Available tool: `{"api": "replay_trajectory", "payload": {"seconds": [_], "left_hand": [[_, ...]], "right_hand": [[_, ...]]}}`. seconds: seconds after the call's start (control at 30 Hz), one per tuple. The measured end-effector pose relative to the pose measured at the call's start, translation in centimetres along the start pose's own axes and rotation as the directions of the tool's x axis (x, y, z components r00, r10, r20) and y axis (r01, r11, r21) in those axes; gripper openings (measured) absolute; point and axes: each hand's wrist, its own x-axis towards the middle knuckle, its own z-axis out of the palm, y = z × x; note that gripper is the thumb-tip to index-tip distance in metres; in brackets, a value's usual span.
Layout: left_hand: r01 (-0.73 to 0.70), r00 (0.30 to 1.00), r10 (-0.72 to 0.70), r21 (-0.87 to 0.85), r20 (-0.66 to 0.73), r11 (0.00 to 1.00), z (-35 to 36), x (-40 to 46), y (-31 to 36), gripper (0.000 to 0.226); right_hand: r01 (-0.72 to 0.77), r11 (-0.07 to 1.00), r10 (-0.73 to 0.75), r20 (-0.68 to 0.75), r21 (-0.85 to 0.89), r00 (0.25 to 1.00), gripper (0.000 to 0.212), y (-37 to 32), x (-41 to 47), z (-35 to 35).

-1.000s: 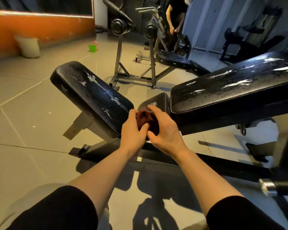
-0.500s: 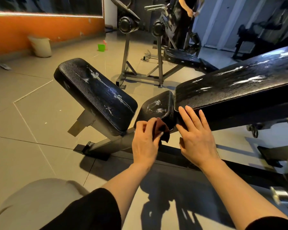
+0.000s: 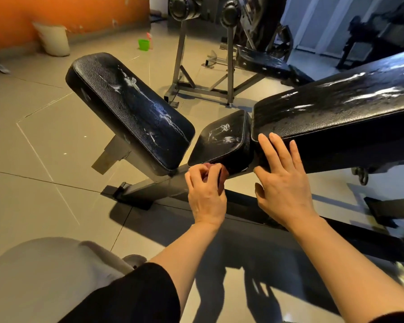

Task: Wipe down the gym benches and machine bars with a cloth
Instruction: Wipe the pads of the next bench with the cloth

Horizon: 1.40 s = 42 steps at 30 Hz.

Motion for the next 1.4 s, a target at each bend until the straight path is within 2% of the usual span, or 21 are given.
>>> {"api": "replay_trajectory", "payload": {"seconds": [0.07,0.2,0.23,0.27,0.33,0.4,0.43,0.47,0.57,0.63,0.7,0.8,0.83,0.87,1.0,1.1,1.17,1.23,1.3,1.33,1.4], "left_hand": [[-0.031,1.0,0.031,-0.007,-0.005,1.0,0.1,0.2,0.5,0.066],[-0.236,0.971,0.237,-0.036,0.027,0.971,0.7,0.0,0.6,0.069],[-0.24,0.97,0.241,-0.024,0.038,0.97,0.9,0.1,0.5,0.069],[-0.202,0.979,0.202,-0.005,0.038,0.979,1.1,0.1,0.3,0.067],[-0.028,0.999,0.028,0.016,0.023,0.999,1.2,-0.7,-0.2,0.058],[0.172,0.985,-0.172,0.013,0.003,0.985,1.1,-2.0,-0.6,0.051],[0.213,0.977,-0.213,-0.005,-0.003,0.977,1.0,-2.3,-0.5,0.051],[0.186,0.982,-0.187,-0.036,-0.007,0.982,0.9,-2.3,-0.2,0.054],[-0.08,0.996,0.077,-0.098,-0.036,0.992,0.5,-0.6,1.5,0.059],[-0.131,0.991,0.13,-0.085,-0.017,0.988,0.8,0.4,1.9,0.059],[-0.067,0.997,0.069,-0.044,0.031,0.997,1.0,-0.3,1.2,0.058],[0.172,0.981,-0.172,0.014,0.085,0.985,0.9,-2.9,-0.4,0.049],[0.215,0.973,-0.214,0.004,0.08,0.977,0.8,-3.4,-0.6,0.048],[0.201,0.978,-0.199,-0.026,0.069,0.979,0.7,-3.6,-0.6,0.05],[-0.108,0.994,0.102,-0.138,-0.048,0.985,0.6,-1.2,1.6,0.059],[-0.199,0.978,0.19,-0.13,-0.084,0.971,1.0,0.4,2.3,0.056],[-0.187,0.982,0.185,-0.1,-0.03,0.977,1.5,-0.3,1.5,0.053],[-0.046,0.998,0.05,-0.085,0.047,0.995,1.7,-2.0,0.3,0.047],[0.096,0.994,-0.09,-0.106,0.064,0.99,1.6,-3.3,-0.3,0.042],[0.104,0.994,-0.099,-0.118,0.049,0.988,1.5,-3.5,-0.2,0.043],[0.004,1.0,-0.006,-0.143,-0.016,0.99,1.1,-2.6,0.7,0.047]], "right_hand": [[-0.006,1.0,0.006,-0.002,-0.005,1.0,0.024,-0.1,0.0,0.1],[-0.001,1.0,0.001,-0.006,-0.009,1.0,0.023,-0.2,0.0,0.2],[0.001,1.0,-0.001,-0.005,-0.013,1.0,0.024,-0.1,0.0,0.2],[0.003,1.0,-0.003,-0.001,-0.015,1.0,0.024,-0.1,0.0,0.1],[0.006,1.0,-0.006,0.005,-0.013,1.0,0.024,0.0,0.0,0.1],[0.007,1.0,-0.007,0.009,-0.005,1.0,0.022,0.0,-0.2,0.0],[0.01,1.0,-0.01,0.007,0.0,1.0,0.022,0.1,-0.2,0.0],[0.012,1.0,-0.012,0.006,0.004,1.0,0.021,0.1,-0.2,0.0],[0.008,1.0,-0.008,-0.001,0.004,1.0,0.023,0.0,0.0,-0.1],[-0.004,1.0,0.004,-0.001,0.007,1.0,0.023,-0.2,0.0,0.0],[-0.013,1.0,0.013,0.007,0.001,1.0,0.023,-0.4,0.0,0.1],[-0.016,1.0,0.016,0.007,-0.006,1.0,0.021,-0.5,-0.1,0.2],[-0.014,1.0,0.014,0.007,-0.007,1.0,0.02,-0.5,0.0,0.2],[-0.012,1.0,0.012,0.007,-0.01,1.0,0.02,-0.5,0.0,0.2],[-0.006,1.0,0.006,0.006,-0.018,1.0,0.021,-0.3,0.1,0.2],[0.005,1.0,-0.005,0.008,-0.015,1.0,0.021,-0.1,-0.1,0.3],[0.015,1.0,-0.015,0.014,-0.014,1.0,0.021,-0.1,-0.1,0.2],[0.022,1.0,-0.022,0.027,-0.018,0.999,0.021,0.0,-0.1,0.0],[0.022,1.0,-0.022,0.029,-0.018,0.999,0.021,0.0,-0.1,-0.1],[0.026,1.0,-0.026,0.024,-0.017,0.999,0.022,0.0,-0.1,-0.1],[0.039,0.999,-0.039,-0.014,-0.014,0.999,0.035,0.1,-0.1,0.1]]}}
